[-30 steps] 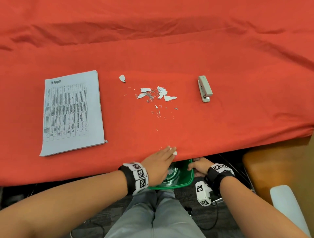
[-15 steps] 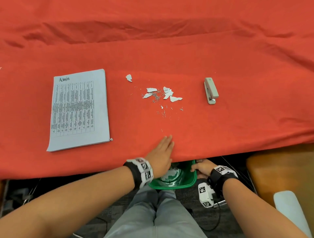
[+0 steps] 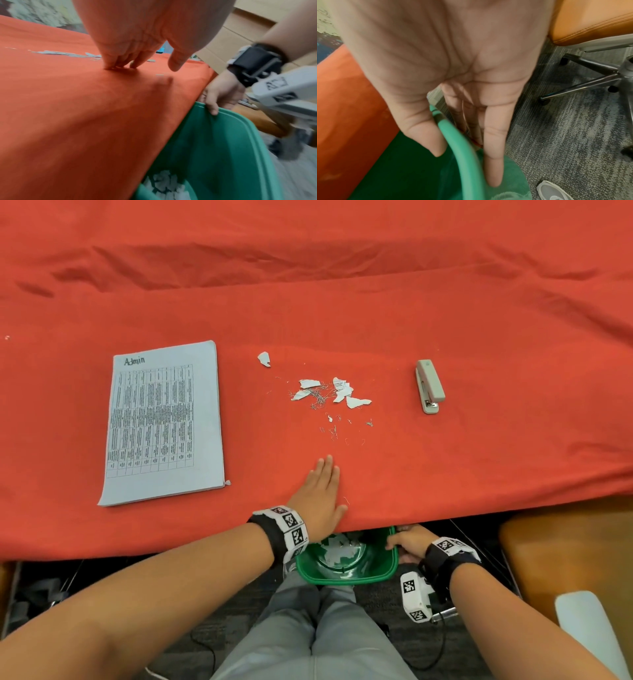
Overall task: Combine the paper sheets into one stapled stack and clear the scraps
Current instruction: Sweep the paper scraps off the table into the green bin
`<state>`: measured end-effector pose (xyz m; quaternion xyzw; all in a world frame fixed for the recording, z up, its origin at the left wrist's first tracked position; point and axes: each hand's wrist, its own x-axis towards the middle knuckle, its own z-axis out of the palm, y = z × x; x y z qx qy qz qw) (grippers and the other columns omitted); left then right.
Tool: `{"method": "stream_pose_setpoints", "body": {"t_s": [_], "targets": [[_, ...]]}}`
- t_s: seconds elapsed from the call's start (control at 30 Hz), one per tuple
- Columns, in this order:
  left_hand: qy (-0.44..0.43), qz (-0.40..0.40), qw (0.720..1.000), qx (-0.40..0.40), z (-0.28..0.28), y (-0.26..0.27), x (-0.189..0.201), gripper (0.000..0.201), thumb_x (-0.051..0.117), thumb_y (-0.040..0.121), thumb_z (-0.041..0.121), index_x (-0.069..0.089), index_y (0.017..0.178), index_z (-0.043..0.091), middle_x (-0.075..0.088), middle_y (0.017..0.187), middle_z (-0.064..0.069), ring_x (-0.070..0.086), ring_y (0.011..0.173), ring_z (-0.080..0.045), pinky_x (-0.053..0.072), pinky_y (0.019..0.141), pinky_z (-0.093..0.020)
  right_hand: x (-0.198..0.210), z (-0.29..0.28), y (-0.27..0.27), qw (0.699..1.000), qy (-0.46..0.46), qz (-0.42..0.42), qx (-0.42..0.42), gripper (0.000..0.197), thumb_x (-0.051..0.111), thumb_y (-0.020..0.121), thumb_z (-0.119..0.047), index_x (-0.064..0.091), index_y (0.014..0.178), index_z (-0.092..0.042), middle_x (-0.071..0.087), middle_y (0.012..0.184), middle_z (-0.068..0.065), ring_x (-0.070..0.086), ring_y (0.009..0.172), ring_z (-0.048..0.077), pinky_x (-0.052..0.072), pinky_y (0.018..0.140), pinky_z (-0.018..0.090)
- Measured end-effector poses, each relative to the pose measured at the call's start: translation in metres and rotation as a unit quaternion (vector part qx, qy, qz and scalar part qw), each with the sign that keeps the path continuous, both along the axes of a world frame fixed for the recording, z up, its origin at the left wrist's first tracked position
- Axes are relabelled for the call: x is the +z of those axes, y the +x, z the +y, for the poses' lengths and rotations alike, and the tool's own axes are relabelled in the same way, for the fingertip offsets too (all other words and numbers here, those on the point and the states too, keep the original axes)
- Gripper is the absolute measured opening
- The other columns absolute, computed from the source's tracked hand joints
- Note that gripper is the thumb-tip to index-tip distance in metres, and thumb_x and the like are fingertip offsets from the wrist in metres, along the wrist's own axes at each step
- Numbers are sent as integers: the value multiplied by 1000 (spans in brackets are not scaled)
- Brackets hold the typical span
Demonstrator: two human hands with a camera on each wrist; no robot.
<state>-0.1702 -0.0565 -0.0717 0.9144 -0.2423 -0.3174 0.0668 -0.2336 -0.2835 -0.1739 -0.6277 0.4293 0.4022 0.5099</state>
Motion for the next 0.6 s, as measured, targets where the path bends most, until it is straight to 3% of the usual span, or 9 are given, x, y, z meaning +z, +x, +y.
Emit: {"method": "stream_pose_setpoints", "body": {"t_s": [0.07,0.2,0.27,0.33,0.4,0.5,0.6], "targets": [[-8,9,998,-59,2,-18,-1,74,28,99,44,-9,150,6,-23,156,-13,-17,146,-26,0,121,-39,3,1,1,1000,2,-6,1,47,65,68,10,59,115,2,58,125,19,60,111,35,58,57,31],[-20,65,981,-179,8,-66,-6,69,30,100,34,-8,150,5,-18,158,-14,-13,147,-27,-2,121,-38,6,2,2,1000,5,-7,15,41,65,68,10,62,108,0,63,118,20,66,99,33,61,67,38],[-22,91,973,-209,10,-78,-4,67,32,101,29,-6,151,5,-12,160,-12,-9,149,-25,-1,121,-36,10,3,3,1000,7,-10,11,31,62,72,12,62,99,-3,64,111,18,67,91,31,59,58,32],[-49,76,975,-205,8,-72,4,62,30,102,26,-2,152,8,-7,161,-9,-6,149,-21,-2,119,-31,13,4,4,1000,1,-12,18,28,62,73,12,61,95,-6,64,109,18,66,90,30,55,51,27],[-86,38,983,-154,3,-48,16,59,27,103,28,1,153,13,-6,161,-3,-5,148,-16,-4,116,-26,15,3,4,1000,-6,-12,27,32,63,72,10,61,102,-4,63,113,20,66,96,32,55,51,26],[-83,-8,993,-78,1,-3,18,61,26,102,34,-3,152,13,-10,160,-4,-7,148,-17,-3,116,-27,15,2,4,1000,-1,-11,18,33,60,75,12,59,105,-1,62,112,22,65,93,34,56,49,27],[-9,-33,991,-130,9,9,5,70,26,101,39,-11,150,5,-20,157,-13,-16,147,-25,-5,118,-34,14,1,4,1000,-7,-8,20,33,62,73,11,59,105,2,64,106,22,68,82,33,59,58,34]]}}
